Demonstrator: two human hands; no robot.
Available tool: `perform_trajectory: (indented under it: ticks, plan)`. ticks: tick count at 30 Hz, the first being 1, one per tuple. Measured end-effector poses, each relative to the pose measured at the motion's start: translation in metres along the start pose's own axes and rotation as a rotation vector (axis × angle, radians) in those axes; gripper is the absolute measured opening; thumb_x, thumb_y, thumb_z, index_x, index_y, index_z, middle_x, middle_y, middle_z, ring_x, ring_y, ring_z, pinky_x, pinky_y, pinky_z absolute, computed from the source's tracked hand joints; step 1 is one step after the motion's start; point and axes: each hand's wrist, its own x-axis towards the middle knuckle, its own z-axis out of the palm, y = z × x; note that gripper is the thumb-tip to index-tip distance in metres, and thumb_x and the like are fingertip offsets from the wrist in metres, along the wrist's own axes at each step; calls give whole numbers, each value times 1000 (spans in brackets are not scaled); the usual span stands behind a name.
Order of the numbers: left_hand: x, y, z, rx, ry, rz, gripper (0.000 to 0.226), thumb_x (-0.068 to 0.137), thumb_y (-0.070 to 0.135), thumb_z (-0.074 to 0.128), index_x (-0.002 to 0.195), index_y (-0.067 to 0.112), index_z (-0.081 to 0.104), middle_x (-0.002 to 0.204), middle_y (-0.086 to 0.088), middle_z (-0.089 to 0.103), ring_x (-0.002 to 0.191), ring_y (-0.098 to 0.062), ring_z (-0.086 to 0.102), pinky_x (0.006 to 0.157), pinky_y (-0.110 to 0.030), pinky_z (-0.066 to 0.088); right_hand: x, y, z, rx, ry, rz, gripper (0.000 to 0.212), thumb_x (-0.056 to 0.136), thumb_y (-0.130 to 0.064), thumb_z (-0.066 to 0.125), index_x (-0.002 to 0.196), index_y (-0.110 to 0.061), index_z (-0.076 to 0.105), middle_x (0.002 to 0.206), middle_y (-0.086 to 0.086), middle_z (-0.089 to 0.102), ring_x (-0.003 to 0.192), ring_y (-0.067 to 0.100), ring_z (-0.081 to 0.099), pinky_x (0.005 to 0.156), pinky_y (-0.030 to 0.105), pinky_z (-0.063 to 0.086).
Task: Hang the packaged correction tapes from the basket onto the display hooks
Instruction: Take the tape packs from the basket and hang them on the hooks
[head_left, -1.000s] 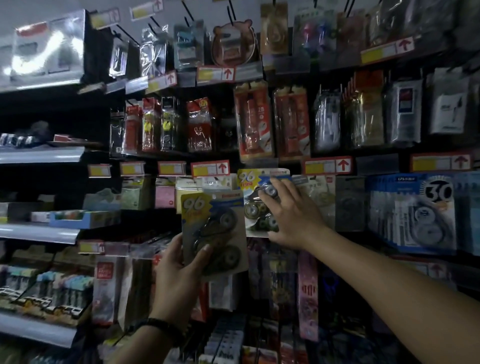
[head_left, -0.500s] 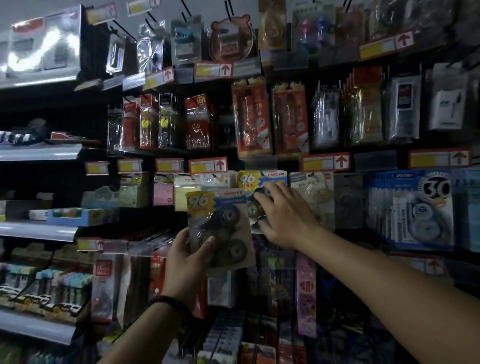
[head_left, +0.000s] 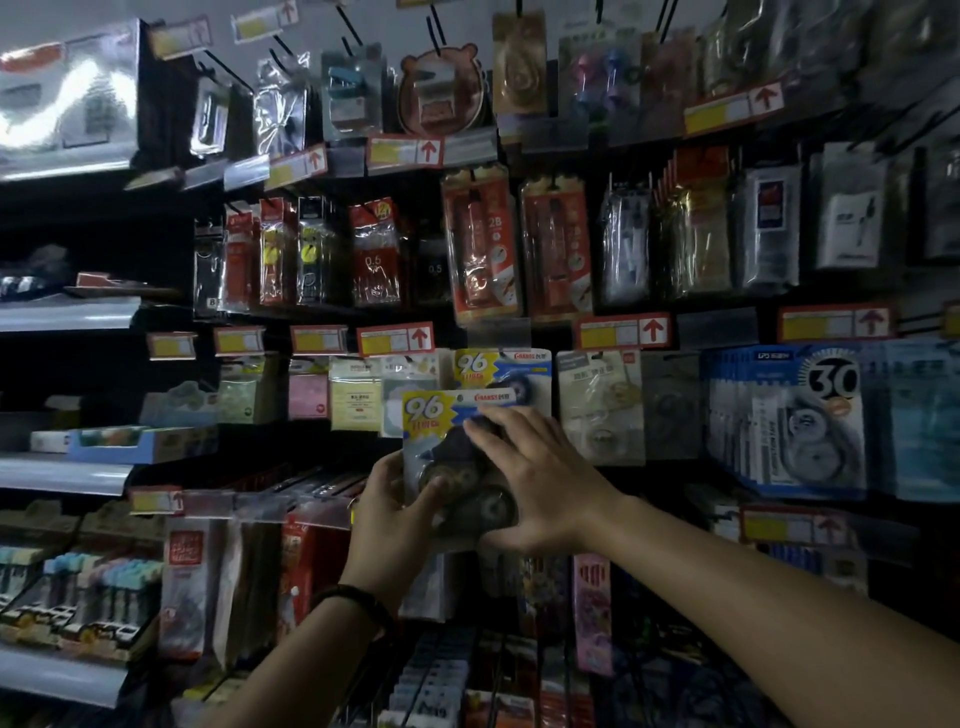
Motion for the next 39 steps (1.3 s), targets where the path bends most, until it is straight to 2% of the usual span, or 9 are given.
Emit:
perform_trajectory:
  ticks: [5,10,16,22,25,28,33,35,39]
  plan:
    - [4,-5,-3,390,2,96,88,72,63,79,146,43,36,147,5,54,125,-20,64,104,-50,57,9,17,-2,-159,19,99,120,71,-69,75,163,-13,23,165,14,23,153,35,19,124,52,29]
    - [-5,-2,-3,573,-35,156,69,90,34,80,148,29,43,148,1,44,131,-17,53,113,-42,49,21,26,-1,-191,-51,199,121,81,-60,75,166,-12,2,170,16,-1,157,37,-1,128,56,19]
    - [-8,-3,-4,576,-72,112,61,93,30,77,146,28,47,146,1,37,127,-18,55,101,-26,49,34,29,-4,-286,-92,195,119,85,-54,73,165,-9,-3,171,20,-5,157,40,-2,128,55,16]
    - [-8,-5,-9,549,-9,131,54,91,26,78,136,34,49,140,10,31,128,-16,52,110,-41,54,37,22,-8,-311,-45,211,120,76,-64,71,164,-7,12,164,20,16,152,39,14,124,52,28]
    - [-9,-10,-11,558,-17,133,49,92,26,78,131,36,50,141,6,33,123,-13,53,99,-24,54,39,21,-12,-284,-11,248,121,66,-73,67,160,-12,24,154,14,28,144,34,25,118,50,36]
    - [-12,-15,-11,571,-25,181,39,92,26,77,119,39,53,135,6,38,117,-11,56,82,-8,46,43,23,-12,-278,-66,268,122,66,-74,67,161,-15,20,154,13,24,145,34,22,119,50,33]
    - [-19,-19,-9,638,-66,208,20,95,29,73,102,42,61,126,9,54,102,-7,67,82,-17,54,50,19,-3,-353,-123,287,115,73,-57,79,160,-12,19,153,15,26,141,36,27,116,49,36]
    - [-24,-18,-8,703,-108,243,25,95,23,71,96,46,60,118,12,62,98,-5,69,79,-15,56,48,17,-3,-337,-141,302,110,75,-57,78,159,-12,23,154,16,25,141,36,26,117,49,35]
    - [-43,-14,-8,796,-220,254,28,95,19,69,95,46,60,113,18,62,97,-3,67,79,-12,56,32,13,-13,-252,-132,318,80,86,-52,67,150,-13,41,159,16,24,147,36,21,121,51,29]
